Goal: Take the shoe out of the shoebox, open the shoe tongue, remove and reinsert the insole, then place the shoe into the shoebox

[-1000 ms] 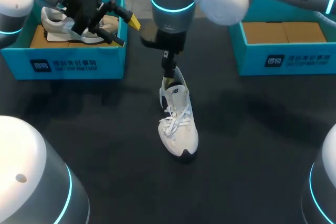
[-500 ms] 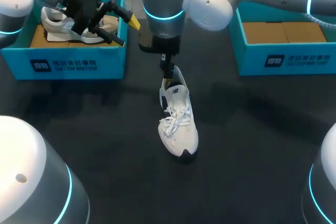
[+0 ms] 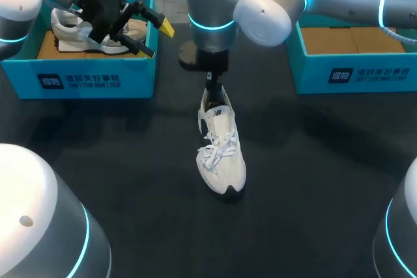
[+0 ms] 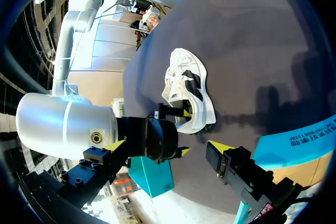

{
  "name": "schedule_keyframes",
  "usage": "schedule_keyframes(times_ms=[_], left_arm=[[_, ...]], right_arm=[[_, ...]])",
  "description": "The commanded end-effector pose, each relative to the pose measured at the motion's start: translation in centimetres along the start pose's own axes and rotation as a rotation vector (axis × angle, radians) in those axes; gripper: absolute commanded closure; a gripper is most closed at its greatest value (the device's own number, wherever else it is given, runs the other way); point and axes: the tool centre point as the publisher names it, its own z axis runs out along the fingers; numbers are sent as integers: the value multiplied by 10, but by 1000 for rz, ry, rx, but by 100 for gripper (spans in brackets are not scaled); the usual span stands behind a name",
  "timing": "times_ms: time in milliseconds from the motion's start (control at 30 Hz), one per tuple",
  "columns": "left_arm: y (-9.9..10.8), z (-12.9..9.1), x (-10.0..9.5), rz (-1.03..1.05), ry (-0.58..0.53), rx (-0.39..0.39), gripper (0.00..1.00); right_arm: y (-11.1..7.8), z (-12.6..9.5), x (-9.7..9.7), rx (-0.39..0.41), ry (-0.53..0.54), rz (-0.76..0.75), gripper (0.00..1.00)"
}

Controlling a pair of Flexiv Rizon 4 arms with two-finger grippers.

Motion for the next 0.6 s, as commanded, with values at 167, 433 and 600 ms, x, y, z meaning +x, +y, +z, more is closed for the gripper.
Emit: schedule_keyframes(times_ms=[167, 433, 600], left_arm=[[-1, 0, 0, 1, 2, -1, 0], [-1, 0, 0, 1, 2, -1, 0], [-1, 0, 0, 1, 2, -1, 0]], right_arm=[[6, 15, -4, 18, -2, -17, 0], [-2, 23, -9, 23, 8, -24, 0], [-9, 23, -14, 21, 14, -39, 0]])
